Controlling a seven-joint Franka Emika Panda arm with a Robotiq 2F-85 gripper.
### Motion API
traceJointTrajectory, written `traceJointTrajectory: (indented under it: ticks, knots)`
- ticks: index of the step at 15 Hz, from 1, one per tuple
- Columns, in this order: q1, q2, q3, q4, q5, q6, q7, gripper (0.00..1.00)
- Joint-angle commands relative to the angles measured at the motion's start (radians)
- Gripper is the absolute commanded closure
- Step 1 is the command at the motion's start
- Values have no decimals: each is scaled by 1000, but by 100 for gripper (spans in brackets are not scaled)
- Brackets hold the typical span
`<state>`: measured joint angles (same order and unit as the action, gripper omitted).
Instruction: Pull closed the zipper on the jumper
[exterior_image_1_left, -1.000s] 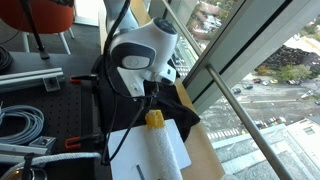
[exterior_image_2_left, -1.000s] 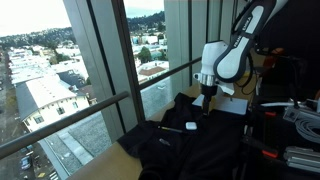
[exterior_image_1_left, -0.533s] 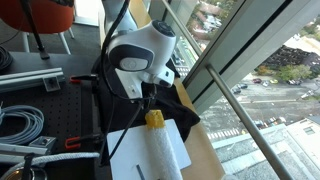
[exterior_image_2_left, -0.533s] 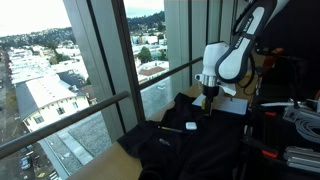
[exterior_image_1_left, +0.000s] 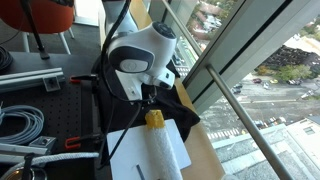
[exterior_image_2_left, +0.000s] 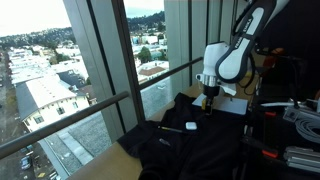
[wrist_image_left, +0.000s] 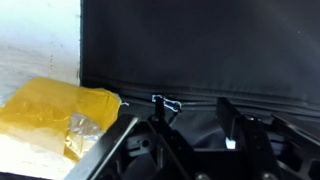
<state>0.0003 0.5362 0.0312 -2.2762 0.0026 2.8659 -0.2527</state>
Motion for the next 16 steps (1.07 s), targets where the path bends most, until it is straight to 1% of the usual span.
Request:
traceJointTrajectory:
  ticks: [1,2,3,4,5,11,16]
  knots:
    - [-15,14,-2,8,-34,13,25,78]
    - [-17,16,-3,10,-34,12,25,84]
    - [-18,18,-4,10,-34,11,25,93]
    - [-18,19,-4,10,-35,11,25,98]
    - [-19,21,-4,11,-35,11,25,100]
    - [-13,15,1,32,-36,-2,27,100]
    - [25,7,19,61,-41,-12,44,100]
